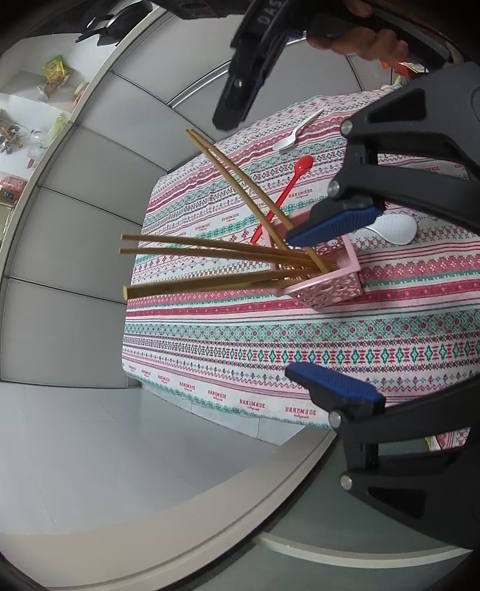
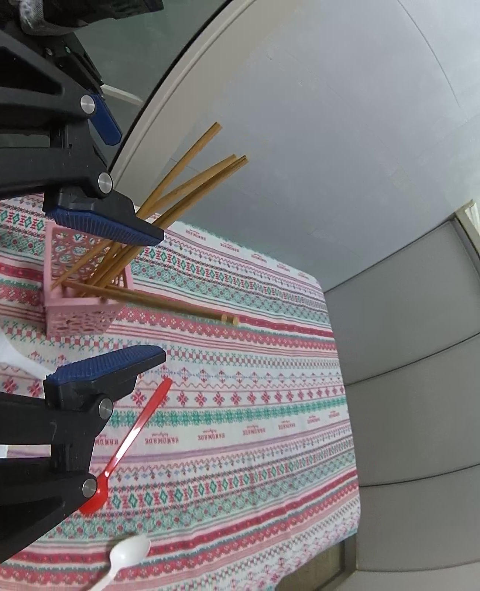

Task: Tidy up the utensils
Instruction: 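Withdraw both open grippers and move them over the white rice paddles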

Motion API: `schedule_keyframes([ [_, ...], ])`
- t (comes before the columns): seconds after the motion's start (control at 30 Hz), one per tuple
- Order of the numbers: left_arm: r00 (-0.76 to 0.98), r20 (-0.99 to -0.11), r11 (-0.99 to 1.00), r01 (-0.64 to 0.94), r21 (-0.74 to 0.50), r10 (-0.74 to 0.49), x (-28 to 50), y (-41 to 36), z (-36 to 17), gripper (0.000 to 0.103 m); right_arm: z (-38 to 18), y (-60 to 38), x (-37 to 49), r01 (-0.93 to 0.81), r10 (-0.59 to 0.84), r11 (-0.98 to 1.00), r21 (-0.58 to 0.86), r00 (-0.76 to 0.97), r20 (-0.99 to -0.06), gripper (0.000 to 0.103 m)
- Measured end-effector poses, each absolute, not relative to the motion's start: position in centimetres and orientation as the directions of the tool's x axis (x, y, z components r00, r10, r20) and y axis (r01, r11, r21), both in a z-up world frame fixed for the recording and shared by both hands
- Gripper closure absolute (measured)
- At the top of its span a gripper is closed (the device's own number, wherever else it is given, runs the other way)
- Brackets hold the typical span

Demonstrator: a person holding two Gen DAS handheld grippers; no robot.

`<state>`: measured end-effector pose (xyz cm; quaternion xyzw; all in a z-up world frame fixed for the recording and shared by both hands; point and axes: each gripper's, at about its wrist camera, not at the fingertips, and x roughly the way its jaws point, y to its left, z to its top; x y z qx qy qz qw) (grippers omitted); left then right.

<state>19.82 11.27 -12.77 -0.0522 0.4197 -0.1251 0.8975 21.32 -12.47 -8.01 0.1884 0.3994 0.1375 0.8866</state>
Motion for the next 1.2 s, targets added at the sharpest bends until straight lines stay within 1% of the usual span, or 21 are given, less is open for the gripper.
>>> schedule_keyframes([
  [0.2, 0.611, -0.744, 0.961, 0.216, -0.173, -0.271, 18.7, 10.6, -12.3, 0.027, -7.2, -15.1, 19.3, -0.073, 0.367, 0.902, 0.426, 0.65, -0.666, 0.043],
  [0.33, 0.595, -0.756, 0.958, 0.24, -0.157, -0.273, 18.0, 10.0, -12.4, 0.026, -7.6, -17.1, 18.2, -0.044, 0.343, 0.91, 0.412, 0.638, -0.689, 0.039],
  [0.7, 0.524, -0.806, 0.945, 0.303, -0.124, -0.274, 16.5, 7.6, -14.1, 0.024, -10.0, -20.8, 16.1, 0.051, 0.277, 0.928, 0.369, 0.569, -0.775, 0.035],
  [1.03, 0.456, -0.842, 0.935, 0.322, -0.146, -0.288, 15.5, 6.1, -16.0, 0.024, -13.3, -22.0, 14.8, 0.096, 0.247, 0.939, 0.331, 0.481, -0.841, 0.033],
  [1.2, 0.423, -0.854, 0.93, 0.327, -0.167, -0.302, 15.3, 5.6, -16.9, 0.024, -15.6, -23.1, 14.1, 0.143, 0.261, 0.926, 0.35, 0.429, -0.865, 0.033],
])
